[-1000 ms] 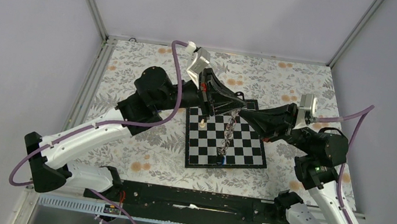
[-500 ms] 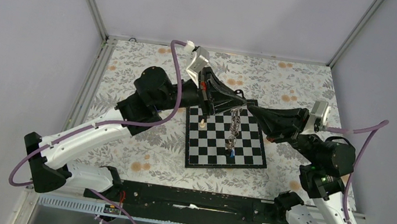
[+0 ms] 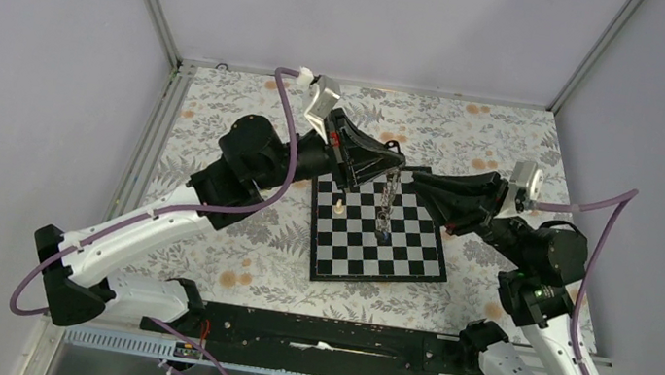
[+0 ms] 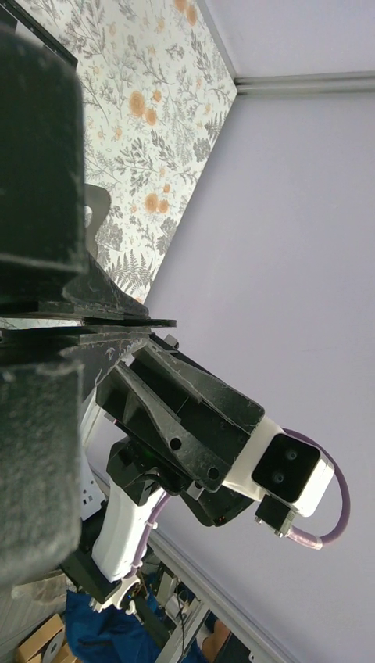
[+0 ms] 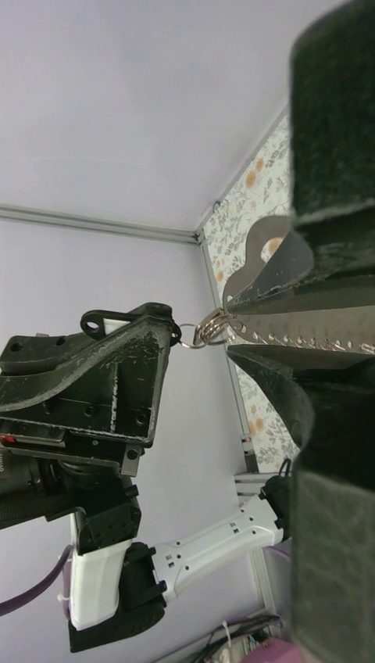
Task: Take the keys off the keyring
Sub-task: Pick up the key from the keyring.
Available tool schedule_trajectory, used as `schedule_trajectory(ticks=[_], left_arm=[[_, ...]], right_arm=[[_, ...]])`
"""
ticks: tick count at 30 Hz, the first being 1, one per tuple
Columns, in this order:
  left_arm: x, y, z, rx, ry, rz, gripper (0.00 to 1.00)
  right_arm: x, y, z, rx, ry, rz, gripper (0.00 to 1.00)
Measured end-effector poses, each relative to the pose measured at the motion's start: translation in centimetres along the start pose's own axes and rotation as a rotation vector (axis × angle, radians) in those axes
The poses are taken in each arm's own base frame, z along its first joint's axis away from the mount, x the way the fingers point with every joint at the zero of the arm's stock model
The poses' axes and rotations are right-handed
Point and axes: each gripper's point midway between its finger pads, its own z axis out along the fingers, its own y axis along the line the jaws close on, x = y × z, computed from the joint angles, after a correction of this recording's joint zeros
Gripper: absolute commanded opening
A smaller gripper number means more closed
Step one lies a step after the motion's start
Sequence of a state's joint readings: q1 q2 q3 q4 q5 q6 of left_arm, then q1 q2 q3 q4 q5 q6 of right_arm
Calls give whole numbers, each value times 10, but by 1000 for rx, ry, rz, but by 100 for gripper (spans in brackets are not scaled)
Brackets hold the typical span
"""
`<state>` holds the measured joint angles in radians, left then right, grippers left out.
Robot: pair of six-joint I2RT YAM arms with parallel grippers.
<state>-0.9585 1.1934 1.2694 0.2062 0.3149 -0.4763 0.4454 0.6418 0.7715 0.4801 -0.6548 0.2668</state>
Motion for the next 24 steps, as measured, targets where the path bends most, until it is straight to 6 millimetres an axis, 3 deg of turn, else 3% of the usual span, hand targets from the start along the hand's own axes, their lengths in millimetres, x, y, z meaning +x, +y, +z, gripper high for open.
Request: schedule_trajectory(ticks=[12,24], left_arm=[[-2,17,-3,-98,-23,-7,2],[-11,53,-11,-311,-92,-43,7]], right_arm=[[18,-13,11,9,54,62,41],[24,-36,19,110,84,101,49]])
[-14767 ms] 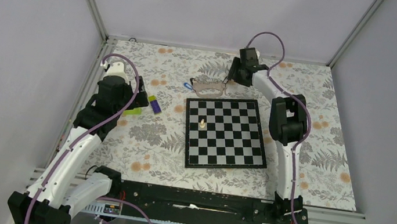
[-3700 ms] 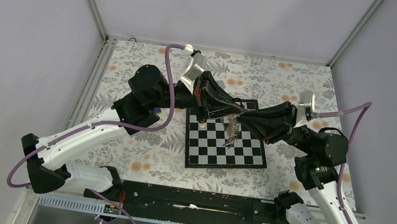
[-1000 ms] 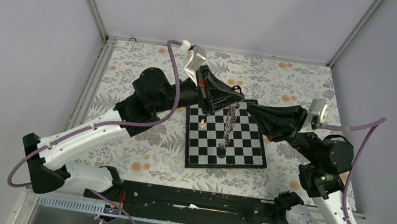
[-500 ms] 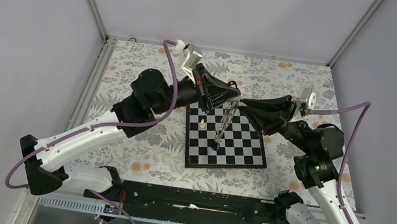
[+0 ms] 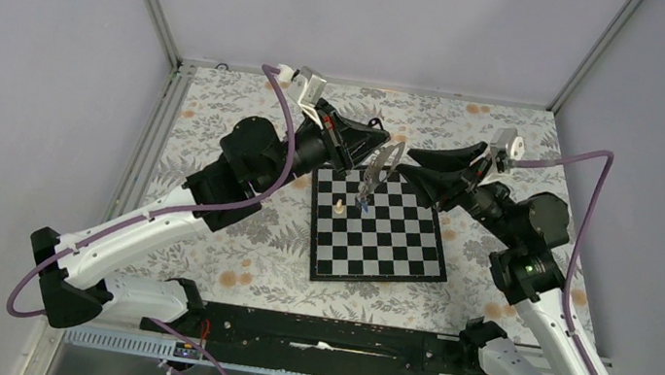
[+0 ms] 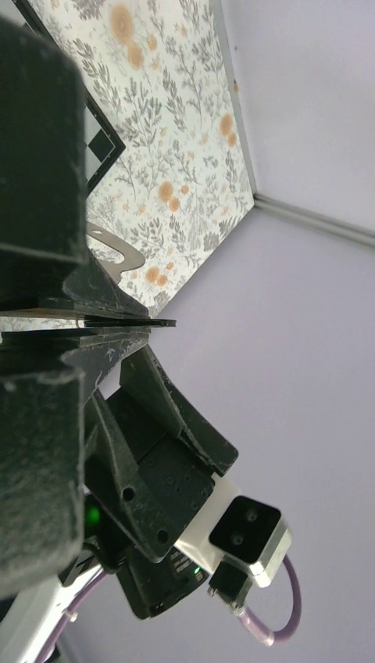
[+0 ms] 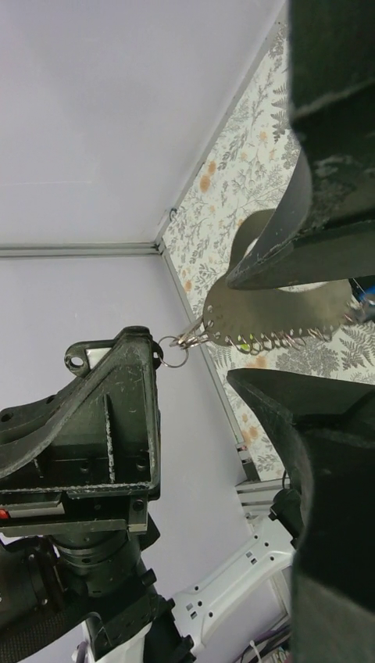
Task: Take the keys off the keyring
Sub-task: Pick up the key from the keyring.
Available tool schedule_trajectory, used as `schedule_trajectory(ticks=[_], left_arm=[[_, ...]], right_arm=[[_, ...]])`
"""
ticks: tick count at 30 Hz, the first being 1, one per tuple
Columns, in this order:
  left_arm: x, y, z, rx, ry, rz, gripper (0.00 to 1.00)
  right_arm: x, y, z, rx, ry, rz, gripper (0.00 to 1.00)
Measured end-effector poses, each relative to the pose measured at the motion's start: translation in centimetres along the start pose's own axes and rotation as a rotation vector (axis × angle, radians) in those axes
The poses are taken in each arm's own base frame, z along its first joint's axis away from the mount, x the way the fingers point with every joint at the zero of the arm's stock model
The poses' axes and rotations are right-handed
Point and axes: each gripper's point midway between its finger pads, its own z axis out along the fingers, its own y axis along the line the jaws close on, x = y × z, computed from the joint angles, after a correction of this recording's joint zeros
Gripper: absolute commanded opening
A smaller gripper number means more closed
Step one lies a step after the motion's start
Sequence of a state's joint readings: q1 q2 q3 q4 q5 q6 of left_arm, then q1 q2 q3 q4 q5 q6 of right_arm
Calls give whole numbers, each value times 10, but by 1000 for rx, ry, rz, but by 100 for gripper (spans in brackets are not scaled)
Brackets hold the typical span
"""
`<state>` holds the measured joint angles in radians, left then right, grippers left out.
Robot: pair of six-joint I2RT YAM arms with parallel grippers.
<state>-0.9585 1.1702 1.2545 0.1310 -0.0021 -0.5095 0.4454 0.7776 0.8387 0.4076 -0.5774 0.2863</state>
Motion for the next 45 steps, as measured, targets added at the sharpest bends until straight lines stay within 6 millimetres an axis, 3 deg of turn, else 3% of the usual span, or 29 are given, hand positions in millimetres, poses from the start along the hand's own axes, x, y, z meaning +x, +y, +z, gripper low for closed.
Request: schedule_trajectory(ticks=[7,15,25,31,40,45], left_arm=[[0,16,0,-90,-15,-32,8],[1,26,-1,-159,-7,-62,9],[-8,38,-3,-234,-45,-67,6],[-20,44,-2,-284,-94,-67,6],[-39,37,7,-275,-141,-67,6],[-46,34,7,-264,-159,-66,6]], right_arm=[[11,-6,5,3,30,35,50],[33,-29,13,89,90,99,52],[46,-26,8,86,123,146,58],[88,-23,-3,84,176,206,75],[175,0,-8,-20,265,284,76],[191,19,-1,-95,279,281,75]])
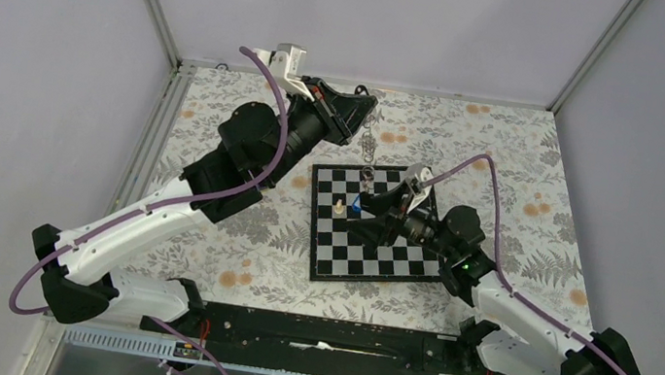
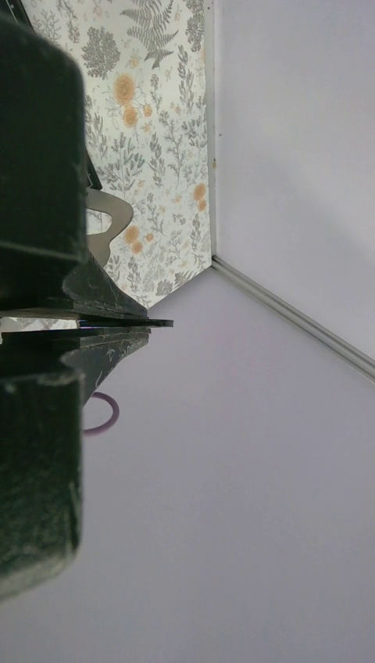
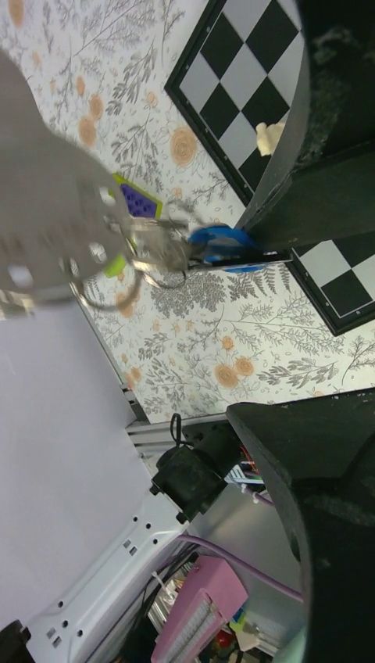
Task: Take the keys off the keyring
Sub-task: Pick up the key from the keyring.
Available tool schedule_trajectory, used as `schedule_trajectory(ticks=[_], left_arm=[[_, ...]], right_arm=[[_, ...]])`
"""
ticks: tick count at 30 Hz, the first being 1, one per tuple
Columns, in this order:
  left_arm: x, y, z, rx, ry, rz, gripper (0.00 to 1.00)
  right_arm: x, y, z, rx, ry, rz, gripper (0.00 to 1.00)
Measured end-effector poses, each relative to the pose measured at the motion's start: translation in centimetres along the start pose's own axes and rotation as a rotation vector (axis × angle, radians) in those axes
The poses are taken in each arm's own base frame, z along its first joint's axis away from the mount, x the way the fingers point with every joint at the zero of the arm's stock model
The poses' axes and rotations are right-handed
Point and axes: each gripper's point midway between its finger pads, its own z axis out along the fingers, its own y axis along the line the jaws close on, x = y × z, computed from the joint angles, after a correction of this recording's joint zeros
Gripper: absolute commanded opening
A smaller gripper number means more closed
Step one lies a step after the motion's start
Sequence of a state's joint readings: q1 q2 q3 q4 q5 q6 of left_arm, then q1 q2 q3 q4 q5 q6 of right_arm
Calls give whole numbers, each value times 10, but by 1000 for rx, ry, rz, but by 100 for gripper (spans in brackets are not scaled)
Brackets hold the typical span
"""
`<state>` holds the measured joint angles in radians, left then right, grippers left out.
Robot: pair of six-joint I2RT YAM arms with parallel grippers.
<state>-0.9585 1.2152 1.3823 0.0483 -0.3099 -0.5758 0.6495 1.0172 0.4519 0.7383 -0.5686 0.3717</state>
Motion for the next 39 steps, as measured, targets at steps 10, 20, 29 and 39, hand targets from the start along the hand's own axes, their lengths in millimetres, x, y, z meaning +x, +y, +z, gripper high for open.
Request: schedule_trajectory(ticks=[10,20,29,39], left_arm=[[-4,-5,1,15,-12,-5,7],[-4,-5,1,18,-10,-6,7],[-3,-7,1,26,-6,-8,8],[-2,-8,3,31,-4,-9,8]], right_arm=[[6,-15,11,64,-30,-38,60],[13,-31,12,124,-34,-51,67],[14,-41,15,151,-47,-70,65],[14,-58,15,232,-60,-103,66]])
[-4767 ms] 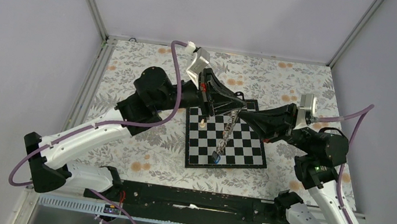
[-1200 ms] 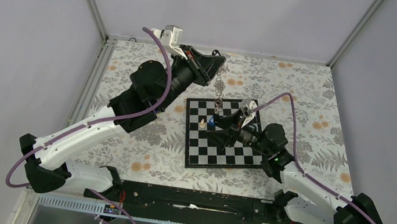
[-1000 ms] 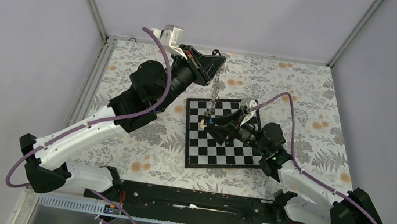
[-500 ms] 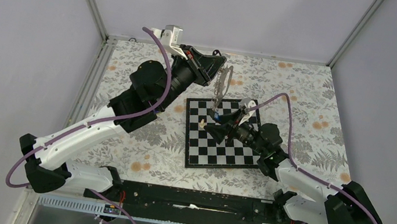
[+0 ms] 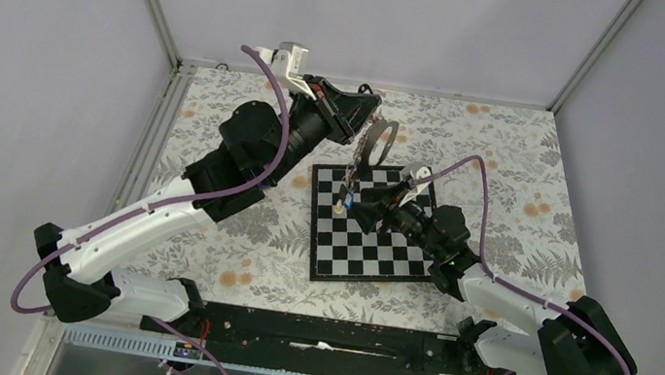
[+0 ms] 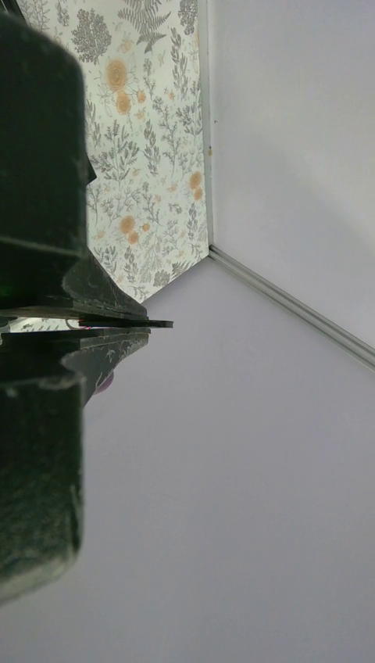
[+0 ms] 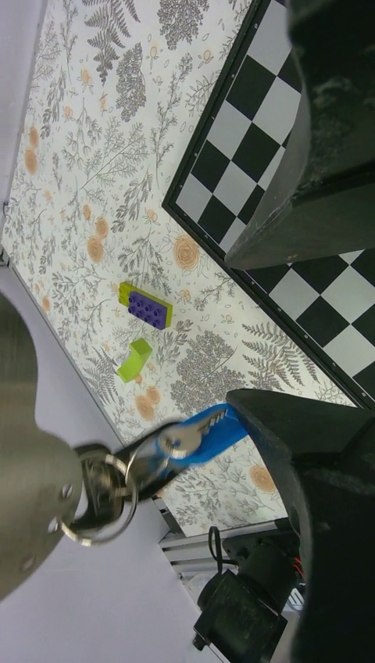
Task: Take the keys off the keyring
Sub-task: Pick up the key from the keyring.
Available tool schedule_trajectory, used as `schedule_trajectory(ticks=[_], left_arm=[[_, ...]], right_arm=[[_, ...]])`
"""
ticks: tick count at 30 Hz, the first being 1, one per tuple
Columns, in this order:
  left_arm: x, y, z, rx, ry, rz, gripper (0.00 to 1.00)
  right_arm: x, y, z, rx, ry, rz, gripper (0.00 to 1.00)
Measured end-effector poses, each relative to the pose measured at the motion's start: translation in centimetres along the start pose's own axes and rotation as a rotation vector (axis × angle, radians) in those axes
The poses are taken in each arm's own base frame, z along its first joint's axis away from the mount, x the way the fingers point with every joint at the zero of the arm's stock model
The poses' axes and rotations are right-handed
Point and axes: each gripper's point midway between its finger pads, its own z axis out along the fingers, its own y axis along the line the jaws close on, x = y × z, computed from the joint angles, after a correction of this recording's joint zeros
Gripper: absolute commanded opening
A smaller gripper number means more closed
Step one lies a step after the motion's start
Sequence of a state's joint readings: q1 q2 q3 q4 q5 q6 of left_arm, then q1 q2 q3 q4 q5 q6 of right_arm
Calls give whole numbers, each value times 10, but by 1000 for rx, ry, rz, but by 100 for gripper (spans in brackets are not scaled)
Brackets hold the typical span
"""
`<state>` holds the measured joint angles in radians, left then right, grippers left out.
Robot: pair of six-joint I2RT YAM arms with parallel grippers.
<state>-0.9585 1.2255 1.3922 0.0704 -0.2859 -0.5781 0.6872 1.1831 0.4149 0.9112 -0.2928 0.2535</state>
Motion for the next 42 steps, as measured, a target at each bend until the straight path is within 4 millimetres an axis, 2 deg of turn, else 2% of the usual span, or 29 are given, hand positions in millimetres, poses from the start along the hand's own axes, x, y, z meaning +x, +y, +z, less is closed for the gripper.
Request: schedule_trajectory(ticks=[4,10,19,25,28,30,38,42], left_arm=[[0,0,0,1,1,-3,8],[0,-1,0,2,1,-5,8],[1,-2,1,11,3,-10,9],[4,-3,2,15,13,-17,9],[4,-3,2,16,13,-19,9],[5,-3,2,17,13,-22,9],[9,-3,5,18,22,-23,10],[9,-3,5,19,21,-24,10]], right_arm=[[-1,3,1,-17,-4,2,68],[-1,18,1,-99,-1,15,68],[-4,13,2,-72,-15,11,68],[-9,9,7,-55,-33,0,76],[-14,13,12,-76,-42,-6,74],[-18,14,14,-83,-51,-10,67],[-22,14,18,-82,-62,-23,19],[-21,14,18,-81,-58,-21,6]])
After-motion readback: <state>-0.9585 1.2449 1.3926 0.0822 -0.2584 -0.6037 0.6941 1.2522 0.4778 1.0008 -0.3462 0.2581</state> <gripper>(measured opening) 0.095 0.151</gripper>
